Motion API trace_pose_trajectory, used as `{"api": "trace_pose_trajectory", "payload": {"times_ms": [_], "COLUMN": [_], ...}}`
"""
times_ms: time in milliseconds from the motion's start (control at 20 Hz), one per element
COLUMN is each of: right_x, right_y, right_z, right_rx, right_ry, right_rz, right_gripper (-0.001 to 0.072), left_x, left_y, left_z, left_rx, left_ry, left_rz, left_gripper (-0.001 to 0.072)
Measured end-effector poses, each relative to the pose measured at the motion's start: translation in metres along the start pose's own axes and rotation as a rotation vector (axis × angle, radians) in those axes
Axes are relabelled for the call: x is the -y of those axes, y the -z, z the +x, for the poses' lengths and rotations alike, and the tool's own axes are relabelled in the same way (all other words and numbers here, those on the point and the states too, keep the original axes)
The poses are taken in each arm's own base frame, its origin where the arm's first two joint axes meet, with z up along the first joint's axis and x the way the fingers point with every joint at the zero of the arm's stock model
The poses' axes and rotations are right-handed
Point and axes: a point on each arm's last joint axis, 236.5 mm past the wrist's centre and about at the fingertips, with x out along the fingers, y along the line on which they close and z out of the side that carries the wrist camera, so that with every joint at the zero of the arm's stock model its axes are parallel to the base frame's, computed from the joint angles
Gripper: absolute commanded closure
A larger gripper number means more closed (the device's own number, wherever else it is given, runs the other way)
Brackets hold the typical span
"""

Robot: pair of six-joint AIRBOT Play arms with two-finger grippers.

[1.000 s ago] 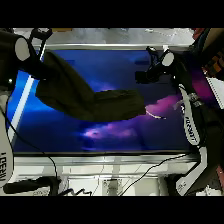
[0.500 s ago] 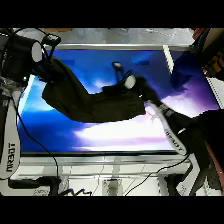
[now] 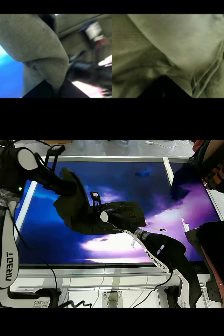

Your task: Fold the clothes and pants, and hang the long-sleeved shirts on hangers.

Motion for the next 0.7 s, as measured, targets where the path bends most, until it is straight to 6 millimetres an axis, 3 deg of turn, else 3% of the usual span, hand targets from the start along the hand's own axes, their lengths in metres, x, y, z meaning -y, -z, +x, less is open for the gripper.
{"api": "trace_pose_trajectory", "payload": {"times_ms": [100,250,450,650,700], "right_x": [0.019,0.083,0.188,0.267,0.281], "right_y": [-0.006,-0.035,-0.087,-0.119,-0.124], "right_z": [-0.004,-0.036,-0.126,-0.230,-0.254], "right_rx": [-0.011,-0.027,-0.017,0.040,0.060], "right_ry": [0.035,0.149,0.306,0.413,0.432], "right_rz": [0.003,0.010,0.106,0.232,0.259], "right_gripper": [0.0675,0.0675,0.0675,0.0675,0.0675], "left_x": [0.011,0.028,0.073,0.151,0.173], "left_y": [-0.011,-0.025,-0.042,-0.051,-0.050], "left_z": [-0.004,-0.007,0.015,0.065,0.080], "left_rx": [0.048,0.100,0.126,0.117,0.114], "left_ry": [0.093,0.197,0.346,0.515,0.549], "left_rz": [-0.036,-0.071,-0.102,-0.117,-0.118], "left_gripper": [0.0681,0.0680,0.0680,0.0670,0.0520]}}
